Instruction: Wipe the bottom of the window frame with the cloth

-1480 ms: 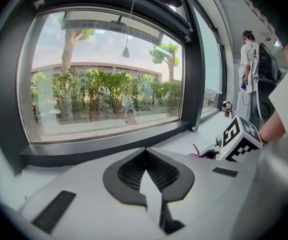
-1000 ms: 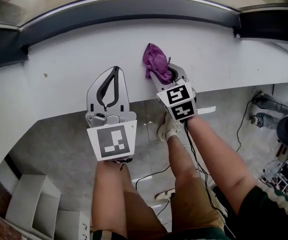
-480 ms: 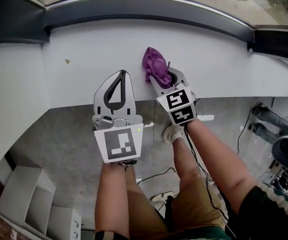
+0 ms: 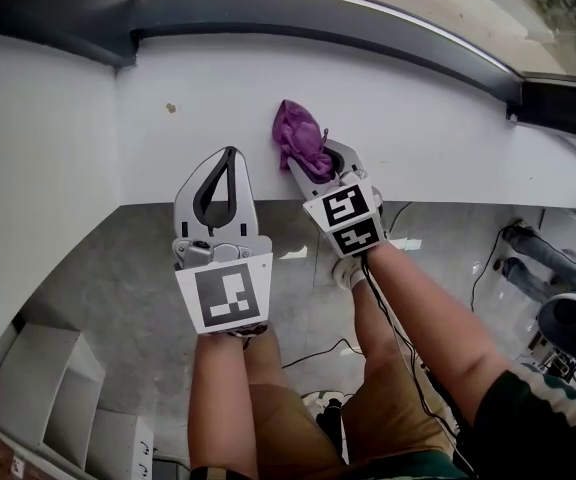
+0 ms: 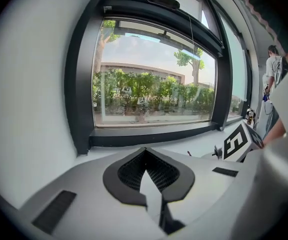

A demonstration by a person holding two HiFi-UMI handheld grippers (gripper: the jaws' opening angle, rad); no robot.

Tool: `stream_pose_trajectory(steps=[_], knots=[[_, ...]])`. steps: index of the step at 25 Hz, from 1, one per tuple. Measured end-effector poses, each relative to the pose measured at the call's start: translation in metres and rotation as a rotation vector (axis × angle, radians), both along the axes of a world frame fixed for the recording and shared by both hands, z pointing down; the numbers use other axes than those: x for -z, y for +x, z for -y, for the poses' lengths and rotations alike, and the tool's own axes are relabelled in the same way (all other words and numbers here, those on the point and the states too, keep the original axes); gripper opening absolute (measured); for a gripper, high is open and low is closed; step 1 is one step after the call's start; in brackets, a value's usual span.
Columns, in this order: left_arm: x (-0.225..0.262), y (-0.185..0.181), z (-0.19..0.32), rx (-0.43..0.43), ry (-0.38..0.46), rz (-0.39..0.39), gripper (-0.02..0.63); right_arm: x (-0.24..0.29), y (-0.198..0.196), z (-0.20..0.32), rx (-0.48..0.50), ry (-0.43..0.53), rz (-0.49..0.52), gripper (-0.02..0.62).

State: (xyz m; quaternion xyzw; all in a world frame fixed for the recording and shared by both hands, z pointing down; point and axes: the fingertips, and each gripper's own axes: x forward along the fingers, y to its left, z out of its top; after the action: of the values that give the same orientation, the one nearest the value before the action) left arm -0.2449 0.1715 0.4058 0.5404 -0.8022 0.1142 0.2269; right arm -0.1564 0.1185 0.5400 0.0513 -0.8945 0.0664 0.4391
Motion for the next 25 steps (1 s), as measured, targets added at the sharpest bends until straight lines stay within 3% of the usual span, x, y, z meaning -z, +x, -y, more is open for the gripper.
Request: stream_pose_trajectory(steps=[10, 25], knots=[[0.000, -0.044, -0.045, 0.060, -0.015, -0.001, 0.006, 0.003, -0.058, -0.047, 0.074, -0.016, 0.030, 0.149], [-0.001, -0.071, -0.082, 0.085, -0.053, 0.020, 0.005, 0.009, -0.125, -0.105, 0.174, -0.052, 0.081, 0.149]])
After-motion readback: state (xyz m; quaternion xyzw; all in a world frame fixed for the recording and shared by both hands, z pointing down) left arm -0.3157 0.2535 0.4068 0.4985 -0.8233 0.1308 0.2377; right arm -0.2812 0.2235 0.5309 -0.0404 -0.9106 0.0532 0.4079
